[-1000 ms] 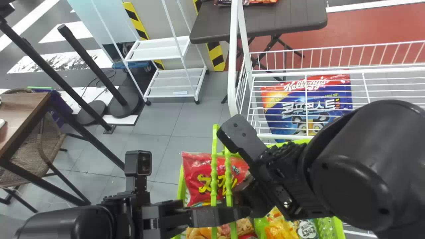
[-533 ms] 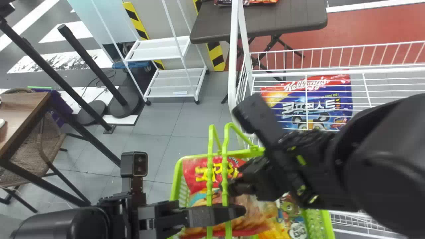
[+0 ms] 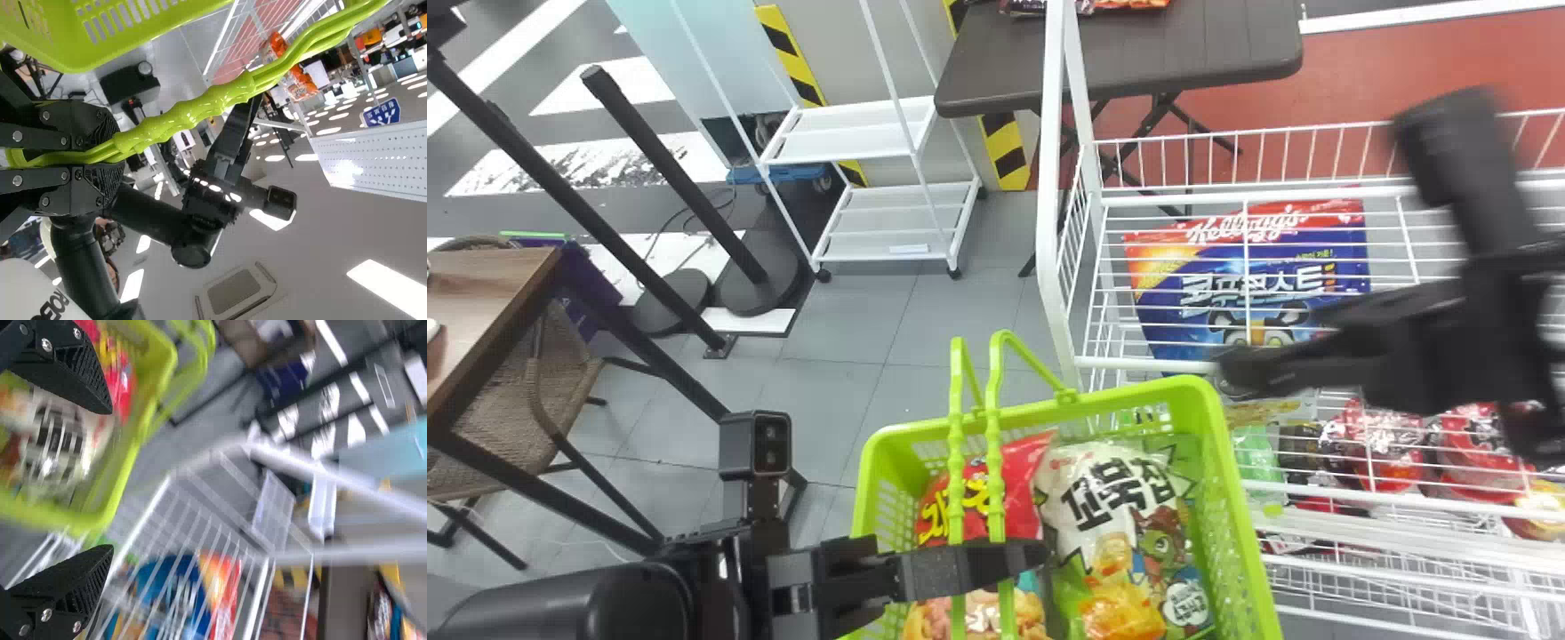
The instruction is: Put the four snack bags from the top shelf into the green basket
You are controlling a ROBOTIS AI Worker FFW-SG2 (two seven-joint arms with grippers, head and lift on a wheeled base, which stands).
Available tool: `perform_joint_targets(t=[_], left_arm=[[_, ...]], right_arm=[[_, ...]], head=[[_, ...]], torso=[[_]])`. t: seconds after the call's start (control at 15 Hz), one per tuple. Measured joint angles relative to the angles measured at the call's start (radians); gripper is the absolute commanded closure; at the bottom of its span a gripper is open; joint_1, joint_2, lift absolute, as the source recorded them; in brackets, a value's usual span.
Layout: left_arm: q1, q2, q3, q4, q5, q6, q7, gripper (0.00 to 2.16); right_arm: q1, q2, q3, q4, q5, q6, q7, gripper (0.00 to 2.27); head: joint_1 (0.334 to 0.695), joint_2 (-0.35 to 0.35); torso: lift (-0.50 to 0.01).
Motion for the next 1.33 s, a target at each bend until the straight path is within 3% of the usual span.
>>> perform_joint_targets(t=[0.13, 0.2, 0.47, 0.73, 1.33], left_arm=[[0.0, 0.003, 0.003, 0.012, 0.001, -0.004, 0.0, 2.15], [-0.001, 0.004, 0.002, 0.015, 0.0, -0.006, 0.0, 2.15], [-0.004, 0.006, -0.003, 0.026, -0.002, -0.01, 0.0, 2.15], [-0.003, 0.009, -0.003, 0.041, -0.002, -0.01, 0.0, 2.15], [-0.003, 0.014, 0.003, 0.071, 0.0, -0.017, 0.0, 2.15]], right_arm=[[0.031, -0.038, -0.111, 0.042, 0.076, 0.0, 0.004, 0.09], [0.04, -0.051, -0.141, 0.072, 0.108, 0.0, 0.013, 0.09], [0.032, -0.08, -0.249, 0.256, 0.184, -0.091, 0.02, 0.1], [-0.044, -0.084, -0.292, 0.42, 0.237, -0.326, 0.021, 0.1], [-0.232, -0.093, -0.284, 0.684, 0.374, -0.507, 0.0, 0.11]], head=[[0.695, 0.149], [0.695, 0.058], [0.695, -0.092], [0.695, -0.148], [0.695, -0.202]], torso=[[0.0], [0.0], [0.0], [0.0], [0.0]])
